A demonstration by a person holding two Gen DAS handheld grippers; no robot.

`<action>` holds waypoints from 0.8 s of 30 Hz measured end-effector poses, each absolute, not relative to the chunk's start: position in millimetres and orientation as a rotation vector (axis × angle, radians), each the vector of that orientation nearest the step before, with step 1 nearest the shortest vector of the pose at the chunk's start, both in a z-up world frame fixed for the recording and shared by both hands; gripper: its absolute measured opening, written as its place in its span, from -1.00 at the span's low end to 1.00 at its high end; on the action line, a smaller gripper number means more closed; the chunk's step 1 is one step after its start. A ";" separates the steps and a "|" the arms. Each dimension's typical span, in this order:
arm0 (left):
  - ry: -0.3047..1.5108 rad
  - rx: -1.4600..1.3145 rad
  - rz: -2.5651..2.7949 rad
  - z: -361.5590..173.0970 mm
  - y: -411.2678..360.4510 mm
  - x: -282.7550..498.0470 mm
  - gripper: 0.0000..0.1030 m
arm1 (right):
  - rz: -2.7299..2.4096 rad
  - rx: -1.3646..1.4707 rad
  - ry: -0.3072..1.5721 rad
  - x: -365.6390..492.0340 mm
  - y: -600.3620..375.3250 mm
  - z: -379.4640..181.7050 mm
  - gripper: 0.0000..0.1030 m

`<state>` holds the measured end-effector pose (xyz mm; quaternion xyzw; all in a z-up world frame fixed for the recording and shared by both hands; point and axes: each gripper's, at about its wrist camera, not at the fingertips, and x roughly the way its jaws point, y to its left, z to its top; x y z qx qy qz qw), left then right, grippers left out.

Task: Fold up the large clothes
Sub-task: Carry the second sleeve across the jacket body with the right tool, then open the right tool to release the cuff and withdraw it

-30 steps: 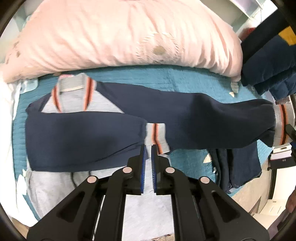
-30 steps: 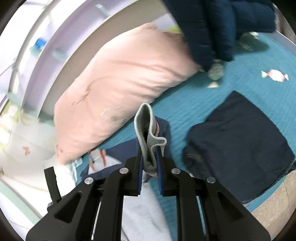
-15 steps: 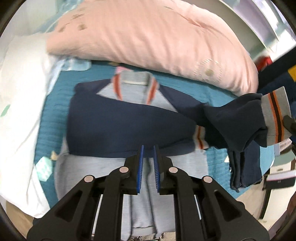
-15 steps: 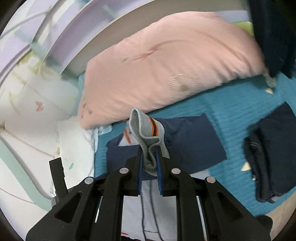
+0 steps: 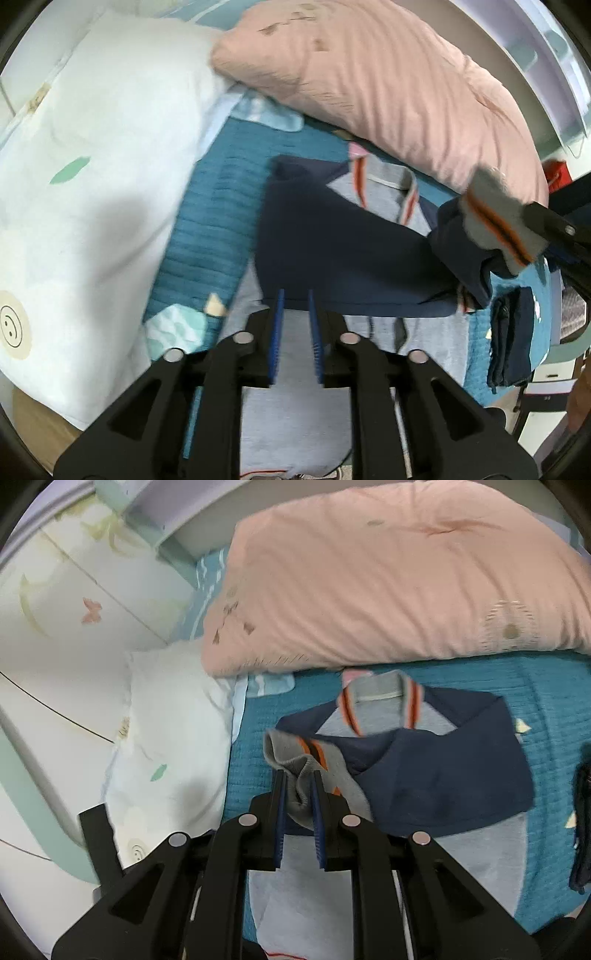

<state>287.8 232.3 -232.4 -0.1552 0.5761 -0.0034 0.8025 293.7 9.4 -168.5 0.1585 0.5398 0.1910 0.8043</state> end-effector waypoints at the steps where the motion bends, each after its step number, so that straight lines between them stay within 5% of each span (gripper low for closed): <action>1: 1.234 -0.339 0.000 -235.5 239.1 286.6 -0.47 | 0.416 0.337 1.166 295.1 20.6 -173.1 -0.94; 11: 1.294 -0.372 0.015 -282.8 279.5 277.4 -0.39 | 0.422 0.268 1.268 303.2 93.4 -249.8 -0.82; 13: 1.318 -0.365 0.012 -293.1 276.2 279.3 -0.39 | 0.377 0.237 1.309 303.9 79.5 -263.4 -0.25; 16: 1.331 -0.380 -0.007 -302.3 270.4 279.3 -0.39 | 0.310 0.202 1.355 297.9 54.2 -280.4 0.01; 24: 1.344 -0.427 -0.011 -313.7 267.4 276.7 -0.39 | 0.300 0.056 1.551 265.7 64.9 -352.1 0.02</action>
